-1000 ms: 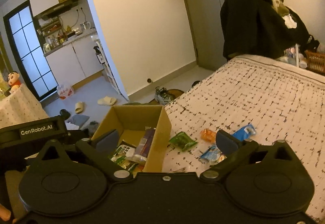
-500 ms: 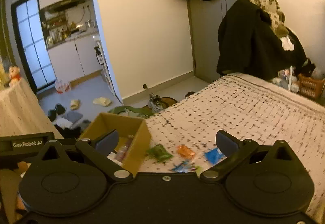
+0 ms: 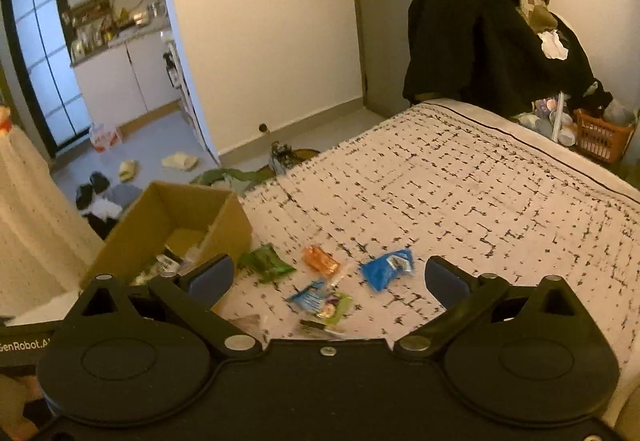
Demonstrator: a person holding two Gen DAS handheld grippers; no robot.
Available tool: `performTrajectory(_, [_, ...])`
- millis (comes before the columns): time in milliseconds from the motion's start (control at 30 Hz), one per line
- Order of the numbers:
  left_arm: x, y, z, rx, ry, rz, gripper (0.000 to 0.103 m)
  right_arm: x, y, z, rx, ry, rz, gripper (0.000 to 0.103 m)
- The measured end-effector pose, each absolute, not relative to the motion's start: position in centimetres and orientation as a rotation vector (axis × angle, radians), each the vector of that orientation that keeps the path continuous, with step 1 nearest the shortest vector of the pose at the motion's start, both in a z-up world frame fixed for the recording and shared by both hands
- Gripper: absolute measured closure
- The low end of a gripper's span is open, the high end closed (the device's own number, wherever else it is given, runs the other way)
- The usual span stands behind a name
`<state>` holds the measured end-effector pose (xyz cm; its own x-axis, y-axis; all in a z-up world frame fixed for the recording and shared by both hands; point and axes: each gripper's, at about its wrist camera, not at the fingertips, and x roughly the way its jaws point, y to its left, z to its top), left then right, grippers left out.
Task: Organize snacks
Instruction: 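Move both open tools back from the box toward the remaining snacks, then grasp the clear plastic bag with the left gripper while the right grasps the small clear stick packet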
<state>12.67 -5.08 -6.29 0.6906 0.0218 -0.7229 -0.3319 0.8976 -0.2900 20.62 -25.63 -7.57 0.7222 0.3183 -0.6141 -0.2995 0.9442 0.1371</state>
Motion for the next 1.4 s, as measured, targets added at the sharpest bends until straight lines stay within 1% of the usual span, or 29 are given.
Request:
performTrajectory(133, [12.6, -6.5, -7.2, -0.415, 0.781, 0.190, 0.001, 21.1, -26.1, -8.7, -0.041, 0.687, 0.386, 0.000])
performTrajectory(200, [12.5, -7.2, -7.7, -0.405, 0.779, 0.181, 0.001, 21.9, -26.2, -9.5, -0.031, 0.706, 0.389, 0.001])
performTrajectory(300, [12.4, -8.1, -8.9, -0.404, 0.764, 0.184, 0.003, 22.8, -26.1, -11.2, -0.034, 0.737, 0.411, 0.006])
performTrajectory(367, [12.8, -8.7, -10.2, -0.409, 0.781, 0.205, 0.004, 23.0, -25.9, -11.9, -0.074, 0.751, 0.431, 0.011])
performTrajectory(500, [13.3, -9.6, -11.6, -0.419, 0.766, 0.206, 0.007, 23.0, -25.5, -13.1, -0.132, 0.750, 0.515, 0.013])
performTrajectory(567, [13.4, -9.9, -12.1, -0.410, 0.741, 0.204, 0.007, 22.9, -25.3, -13.8, -0.176, 0.741, 0.567, 0.019])
performTrajectory(600, [13.6, -10.1, -12.4, -0.404, 0.737, 0.211, 0.007, 23.0, -25.4, -14.2, -0.188, 0.743, 0.579, 0.020])
performTrajectory(667, [14.0, -10.4, -13.3, -0.419, 0.744, 0.214, 0.013, 23.3, -25.8, -15.0, -0.183, 0.751, 0.605, 0.022])
performTrajectory(700, [14.2, -10.6, -13.8, -0.427, 0.745, 0.216, 0.019, 23.4, -26.0, -15.5, -0.184, 0.757, 0.618, 0.023])
performTrajectory(733, [14.4, -10.7, -14.1, -0.428, 0.744, 0.223, 0.024, 23.5, -26.0, -15.9, -0.190, 0.760, 0.626, 0.026])
performTrajectory(767, [14.5, -10.9, -14.4, -0.425, 0.742, 0.230, 0.026, 23.5, -26.0, -16.1, -0.202, 0.753, 0.636, 0.030])
performTrajectory(833, [14.9, -11.1, -15.2, -0.418, 0.743, 0.244, 0.032, 23.3, -25.6, -16.6, -0.244, 0.735, 0.664, 0.033])
performTrajectory(933, [15.5, -11.1, -16.2, -0.427, 0.759, 0.279, 0.035, 23.5, -24.9, -17.0, -0.266, 0.737, 0.688, 0.036])
performTrajectory(967, [15.9, -11.2, -16.6, -0.424, 0.771, 0.297, 0.035, 23.7, -24.7, -17.2, -0.275, 0.735, 0.694, 0.041])
performTrajectory(1000, [16.2, -11.3, -16.8, -0.420, 0.777, 0.310, 0.036, 23.8, -24.5, -17.4, -0.283, 0.732, 0.698, 0.042])
performTrajectory(1067, [16.6, -11.8, -17.1, -0.403, 0.779, 0.332, 0.039, 24.2, -24.3, -17.7, -0.286, 0.725, 0.702, 0.042])
performTrajectory(1200, [17.0, -11.5, -17.5, -0.411, 0.779, 0.370, 0.039, 24.7, -23.7, -18.8, -0.315, 0.711, 0.735, 0.044])
performTrajectory(1267, [17.2, -11.4, -17.7, -0.409, 0.781, 0.385, 0.039, 25.0, -23.5, -19.5, -0.324, 0.717, 0.748, 0.050])
performTrajectory(1400, [17.8, -11.0, -18.5, -0.423, 0.804, 0.397, 0.039, 25.4, -23.1, -21.0, -0.340, 0.745, 0.766, 0.056])
